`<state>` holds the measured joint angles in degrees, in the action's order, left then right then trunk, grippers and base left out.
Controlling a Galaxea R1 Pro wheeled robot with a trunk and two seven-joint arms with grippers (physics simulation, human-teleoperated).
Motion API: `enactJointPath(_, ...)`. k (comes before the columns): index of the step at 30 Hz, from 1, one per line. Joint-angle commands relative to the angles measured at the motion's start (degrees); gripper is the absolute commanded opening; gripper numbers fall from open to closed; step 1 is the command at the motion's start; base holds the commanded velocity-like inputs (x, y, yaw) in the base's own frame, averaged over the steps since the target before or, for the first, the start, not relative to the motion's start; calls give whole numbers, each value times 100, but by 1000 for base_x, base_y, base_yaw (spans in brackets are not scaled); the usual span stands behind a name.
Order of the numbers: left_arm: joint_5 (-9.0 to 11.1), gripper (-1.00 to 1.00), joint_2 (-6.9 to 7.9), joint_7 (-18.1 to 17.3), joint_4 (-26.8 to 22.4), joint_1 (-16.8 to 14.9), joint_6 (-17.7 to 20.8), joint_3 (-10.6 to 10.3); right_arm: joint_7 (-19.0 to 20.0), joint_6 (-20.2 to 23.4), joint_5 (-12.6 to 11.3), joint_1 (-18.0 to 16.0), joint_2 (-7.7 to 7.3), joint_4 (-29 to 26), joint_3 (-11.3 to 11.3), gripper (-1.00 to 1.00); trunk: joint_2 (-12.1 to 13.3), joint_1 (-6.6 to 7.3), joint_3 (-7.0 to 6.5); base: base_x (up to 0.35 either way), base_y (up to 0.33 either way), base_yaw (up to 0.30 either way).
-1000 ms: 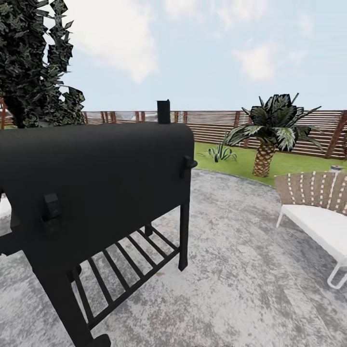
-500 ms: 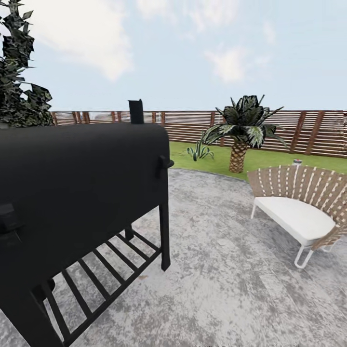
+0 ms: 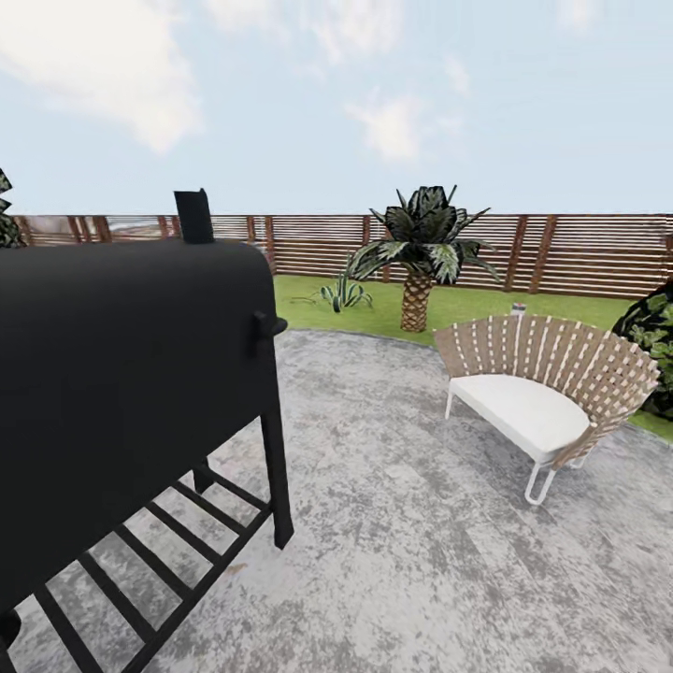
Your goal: Pick up the pesticide atomizer in the garden and spray insectifuge to fully cover both potted plants in the garden.
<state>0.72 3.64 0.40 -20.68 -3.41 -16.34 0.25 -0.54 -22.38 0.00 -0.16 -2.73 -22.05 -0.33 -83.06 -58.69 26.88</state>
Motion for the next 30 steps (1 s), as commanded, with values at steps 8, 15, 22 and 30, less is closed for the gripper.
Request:
enactJointPath(8,7,100,5,4,3,-2,-18,1,-7,-12,0,-2,1,-1,-2,100,-2,-3,5,337,0,-300)
enactJointPath(15,7,100,5,4,3,3,-26,-5,-6,-12,0,-2,1,-1,-2,100,-2,-3,5,338,0,-300)
enactJointPath(22,7,100,5,4,3,6,-27,-4,-4,-12,0,-2,1,-1,-2,100,-2,-3,5,339,0,-300)
enactJointPath(30,7,100,5,4,3,7,-27,-7,-4,-12,0,-2,1,-1,-2,100,-2,-3,6,339,0,-300)
